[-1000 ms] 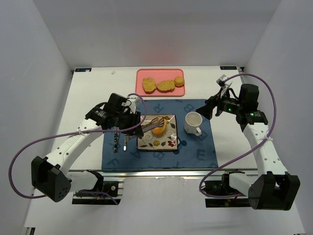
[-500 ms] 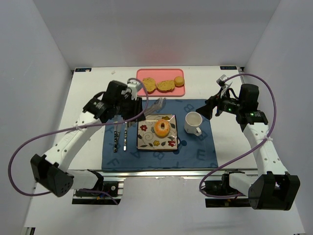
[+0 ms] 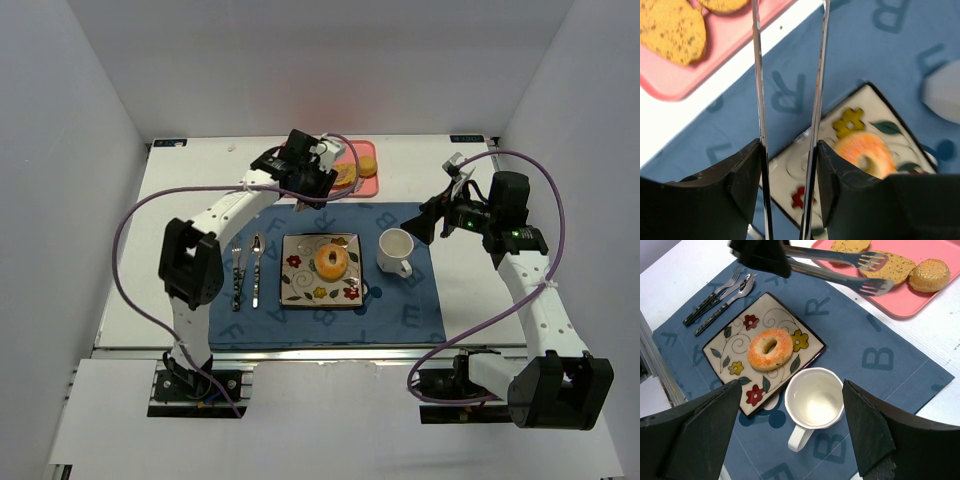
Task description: Place the bread
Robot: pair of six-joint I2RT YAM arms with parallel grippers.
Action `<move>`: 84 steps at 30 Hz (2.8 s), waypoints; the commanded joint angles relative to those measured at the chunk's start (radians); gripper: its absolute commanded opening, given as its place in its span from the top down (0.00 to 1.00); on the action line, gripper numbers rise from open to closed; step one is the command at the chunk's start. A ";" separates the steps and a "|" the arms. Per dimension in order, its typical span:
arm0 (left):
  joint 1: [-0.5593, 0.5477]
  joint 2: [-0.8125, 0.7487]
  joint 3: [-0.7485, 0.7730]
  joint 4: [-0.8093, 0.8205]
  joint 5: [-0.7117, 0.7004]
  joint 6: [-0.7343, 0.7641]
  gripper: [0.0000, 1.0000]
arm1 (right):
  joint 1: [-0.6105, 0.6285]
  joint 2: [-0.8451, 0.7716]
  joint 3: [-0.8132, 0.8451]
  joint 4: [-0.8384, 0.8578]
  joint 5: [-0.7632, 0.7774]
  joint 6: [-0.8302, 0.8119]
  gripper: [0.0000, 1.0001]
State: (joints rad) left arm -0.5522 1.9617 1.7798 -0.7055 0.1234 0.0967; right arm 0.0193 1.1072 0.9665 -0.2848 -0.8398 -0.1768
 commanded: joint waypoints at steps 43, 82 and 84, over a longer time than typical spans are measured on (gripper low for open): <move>-0.097 -0.084 -0.023 0.146 -0.378 -0.003 1.00 | -0.009 -0.047 -0.020 0.012 -0.025 -0.015 0.14; -0.402 -0.833 -0.738 -0.270 -0.196 -0.388 0.71 | -0.007 -0.001 0.014 0.007 -0.073 0.002 0.14; -0.407 -0.830 -0.746 -0.273 -0.194 -0.397 0.60 | -0.009 -0.001 0.014 0.009 -0.073 0.002 0.14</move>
State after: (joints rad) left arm -0.9485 1.1526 1.0531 -0.9611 -0.0551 -0.2749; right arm 0.0143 1.1137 0.9535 -0.2882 -0.8936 -0.1719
